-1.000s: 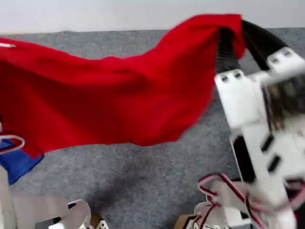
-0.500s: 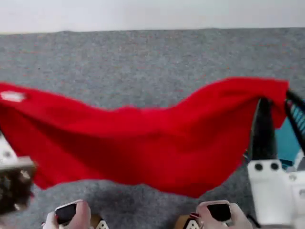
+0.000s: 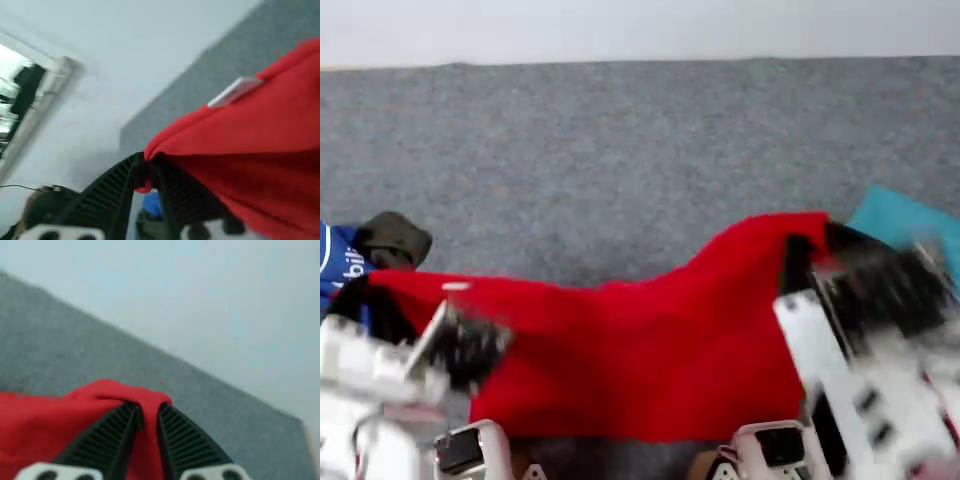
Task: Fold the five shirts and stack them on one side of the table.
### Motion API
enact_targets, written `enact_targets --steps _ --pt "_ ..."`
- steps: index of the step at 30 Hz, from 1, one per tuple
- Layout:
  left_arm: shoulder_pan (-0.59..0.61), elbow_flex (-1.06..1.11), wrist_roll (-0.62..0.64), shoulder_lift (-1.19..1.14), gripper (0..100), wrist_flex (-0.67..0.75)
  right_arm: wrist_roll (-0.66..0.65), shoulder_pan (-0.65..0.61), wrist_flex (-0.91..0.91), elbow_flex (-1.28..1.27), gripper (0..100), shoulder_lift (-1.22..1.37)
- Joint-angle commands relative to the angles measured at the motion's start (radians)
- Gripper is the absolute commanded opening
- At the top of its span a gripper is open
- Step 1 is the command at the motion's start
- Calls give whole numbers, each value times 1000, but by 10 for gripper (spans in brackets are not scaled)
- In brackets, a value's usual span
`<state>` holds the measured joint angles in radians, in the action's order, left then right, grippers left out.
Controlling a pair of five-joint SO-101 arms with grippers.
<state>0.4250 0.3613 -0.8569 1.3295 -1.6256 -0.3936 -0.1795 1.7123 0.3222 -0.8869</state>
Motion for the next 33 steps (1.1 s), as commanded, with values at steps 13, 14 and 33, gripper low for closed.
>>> enact_targets --steps 13,14,33 --pt "-92 849 -12 9 5 1059 -11 -13 -1055 -980 9 10" --pt "-110 871 -12 9 5 1089 -11 -13 -1107 -1010 9 22" --pt "-186 443 112 -669 5 1188 -5 10 -1268 -629 9 568"
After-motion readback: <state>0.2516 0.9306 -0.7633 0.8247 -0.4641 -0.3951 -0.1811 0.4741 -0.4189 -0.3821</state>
